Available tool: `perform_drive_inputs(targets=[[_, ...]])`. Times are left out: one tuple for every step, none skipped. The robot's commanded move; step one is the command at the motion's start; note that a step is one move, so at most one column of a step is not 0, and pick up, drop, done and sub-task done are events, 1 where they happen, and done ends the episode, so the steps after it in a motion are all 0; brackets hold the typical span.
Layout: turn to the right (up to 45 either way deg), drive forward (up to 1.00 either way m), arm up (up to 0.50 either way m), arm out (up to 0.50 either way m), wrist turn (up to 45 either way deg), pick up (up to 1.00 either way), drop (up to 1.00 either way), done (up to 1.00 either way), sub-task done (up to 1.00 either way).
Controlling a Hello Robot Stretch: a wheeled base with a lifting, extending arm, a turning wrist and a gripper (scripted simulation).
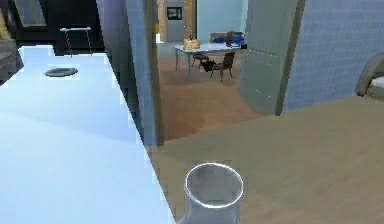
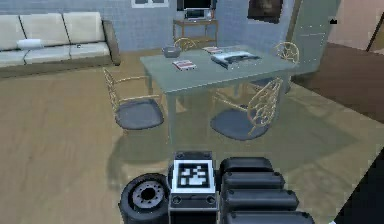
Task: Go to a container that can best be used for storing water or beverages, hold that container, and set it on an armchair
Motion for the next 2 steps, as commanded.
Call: perform_drive_inputs(targets=[[0.0, 1.0, 0.0, 0.0, 0.0, 0.0, 0.0, 0.0, 0.0], [0.0, 0.75, 0.0, 0.0, 0.0, 0.0, 0.0, 0.0, 0.0]])
